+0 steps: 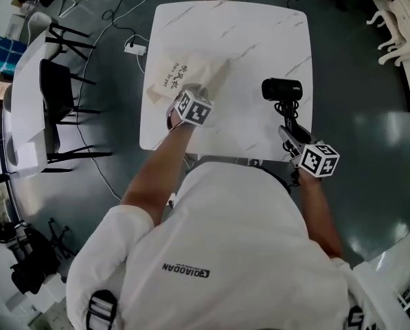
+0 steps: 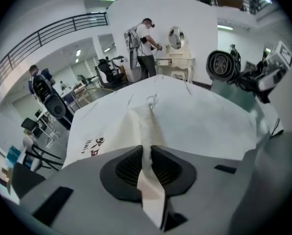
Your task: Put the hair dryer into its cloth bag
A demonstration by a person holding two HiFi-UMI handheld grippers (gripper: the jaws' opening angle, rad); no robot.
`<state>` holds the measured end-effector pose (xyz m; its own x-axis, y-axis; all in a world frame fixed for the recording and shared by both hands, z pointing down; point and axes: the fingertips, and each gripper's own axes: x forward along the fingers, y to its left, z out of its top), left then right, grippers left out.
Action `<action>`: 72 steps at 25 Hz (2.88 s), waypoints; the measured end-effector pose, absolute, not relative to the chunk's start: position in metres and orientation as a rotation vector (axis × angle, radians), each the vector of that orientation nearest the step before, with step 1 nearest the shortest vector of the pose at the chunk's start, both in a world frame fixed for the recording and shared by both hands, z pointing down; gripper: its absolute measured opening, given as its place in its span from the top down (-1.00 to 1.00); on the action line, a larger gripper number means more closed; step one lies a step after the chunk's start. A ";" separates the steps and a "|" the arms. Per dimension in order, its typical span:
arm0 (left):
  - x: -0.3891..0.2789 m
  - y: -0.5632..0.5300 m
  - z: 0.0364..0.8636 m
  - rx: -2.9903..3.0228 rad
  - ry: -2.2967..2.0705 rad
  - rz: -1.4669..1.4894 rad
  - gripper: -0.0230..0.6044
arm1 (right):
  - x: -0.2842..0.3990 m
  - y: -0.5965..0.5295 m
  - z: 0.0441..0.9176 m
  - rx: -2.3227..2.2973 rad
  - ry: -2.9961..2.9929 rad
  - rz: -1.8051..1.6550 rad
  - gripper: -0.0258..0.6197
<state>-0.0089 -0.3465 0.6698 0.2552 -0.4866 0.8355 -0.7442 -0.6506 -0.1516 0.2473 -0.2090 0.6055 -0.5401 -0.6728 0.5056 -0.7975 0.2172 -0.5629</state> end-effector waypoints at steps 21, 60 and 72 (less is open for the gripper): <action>-0.031 -0.314 0.598 2.328 -1.125 0.969 0.71 | 0.125 -0.205 0.637 0.597 -2.361 1.047 0.18; -0.073 -0.296 0.595 2.271 -1.113 0.877 0.70 | -0.011 -0.285 0.707 0.482 -2.254 0.501 0.18; -0.070 -0.286 0.607 2.270 -1.088 0.961 0.70 | -0.002 -0.285 0.723 0.462 -2.133 0.233 0.05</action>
<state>-0.0696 -0.2857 0.6065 0.4477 -0.4930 0.7460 -0.8012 -0.5917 0.0899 -0.0019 -0.2847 0.7234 -0.5137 -0.2380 0.8243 -0.4100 0.9120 0.0078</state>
